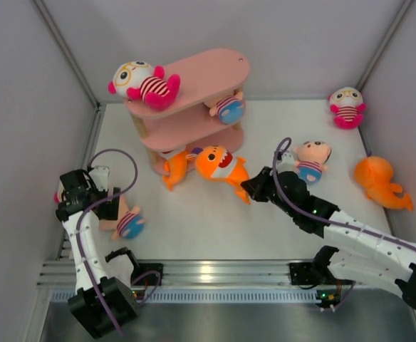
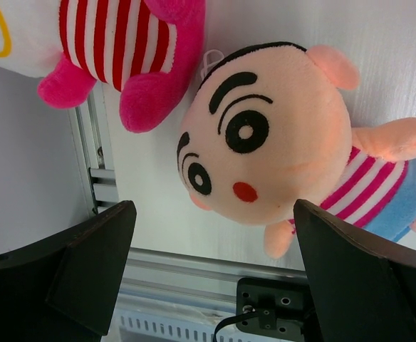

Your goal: Place and organize the stuffed toys onto the shelf

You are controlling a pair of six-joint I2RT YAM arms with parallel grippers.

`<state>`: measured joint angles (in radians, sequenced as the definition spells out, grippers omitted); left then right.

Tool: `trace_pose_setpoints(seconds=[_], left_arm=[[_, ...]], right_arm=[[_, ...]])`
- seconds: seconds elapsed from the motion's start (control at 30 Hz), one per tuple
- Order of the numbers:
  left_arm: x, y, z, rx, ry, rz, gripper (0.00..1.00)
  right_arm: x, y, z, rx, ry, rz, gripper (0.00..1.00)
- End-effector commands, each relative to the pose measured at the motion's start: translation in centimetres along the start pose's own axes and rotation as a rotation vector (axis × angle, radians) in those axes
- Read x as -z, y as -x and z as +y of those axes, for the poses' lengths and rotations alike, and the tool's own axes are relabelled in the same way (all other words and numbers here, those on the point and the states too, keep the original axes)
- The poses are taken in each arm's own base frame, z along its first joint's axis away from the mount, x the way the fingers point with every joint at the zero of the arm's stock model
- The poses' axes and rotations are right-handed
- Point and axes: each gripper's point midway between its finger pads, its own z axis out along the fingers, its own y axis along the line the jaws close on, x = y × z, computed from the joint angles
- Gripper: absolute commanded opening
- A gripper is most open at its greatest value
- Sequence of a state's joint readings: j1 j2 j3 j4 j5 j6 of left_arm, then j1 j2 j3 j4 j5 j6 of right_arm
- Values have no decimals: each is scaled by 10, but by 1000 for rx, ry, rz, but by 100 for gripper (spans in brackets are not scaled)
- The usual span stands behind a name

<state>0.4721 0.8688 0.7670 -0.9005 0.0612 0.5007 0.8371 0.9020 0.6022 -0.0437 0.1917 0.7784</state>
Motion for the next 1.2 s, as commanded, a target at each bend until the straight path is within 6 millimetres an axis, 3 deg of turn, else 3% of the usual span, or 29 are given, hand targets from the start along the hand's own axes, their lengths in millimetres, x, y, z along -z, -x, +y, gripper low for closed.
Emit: trace_pose_setpoints(seconds=[0.0,0.03,0.07,0.1,0.27,0.4,0.5,0.67,0.9,1.17], left_arm=[[7,14,10,-18,36,-31,99],[8,13,14,-24,55,-26,99],[9,13,16,-26,63,-22,99],[8,12,17,-29,66,-18,99],[7,13,18,-38,64,-14,98],[7,18,15,-27,46,-26,98],[7,17,15,-23,44,-22,99],[5,19,16,-26,36,-14,99],[13,36,22,-32,44,-49,98],[9,34,25,-41,48,-26,99]], right_arm=[[-16,25,1,-79,-83,-120,0],[-24,19,-5,-66,-131,-91,0],[-27,31,5,-66,-125,-109,0],[-30,30,7,-60,-127,-104,0],[-44,12,-7,-87,-182,-89,0],[-62,20,-10,-91,-182,-169,0],[-74,34,0,-47,-182,-211,0],[-114,39,5,29,-220,-212,0],[-165,21,4,39,-233,-180,0],[-203,0,1,7,-216,-177,0]])
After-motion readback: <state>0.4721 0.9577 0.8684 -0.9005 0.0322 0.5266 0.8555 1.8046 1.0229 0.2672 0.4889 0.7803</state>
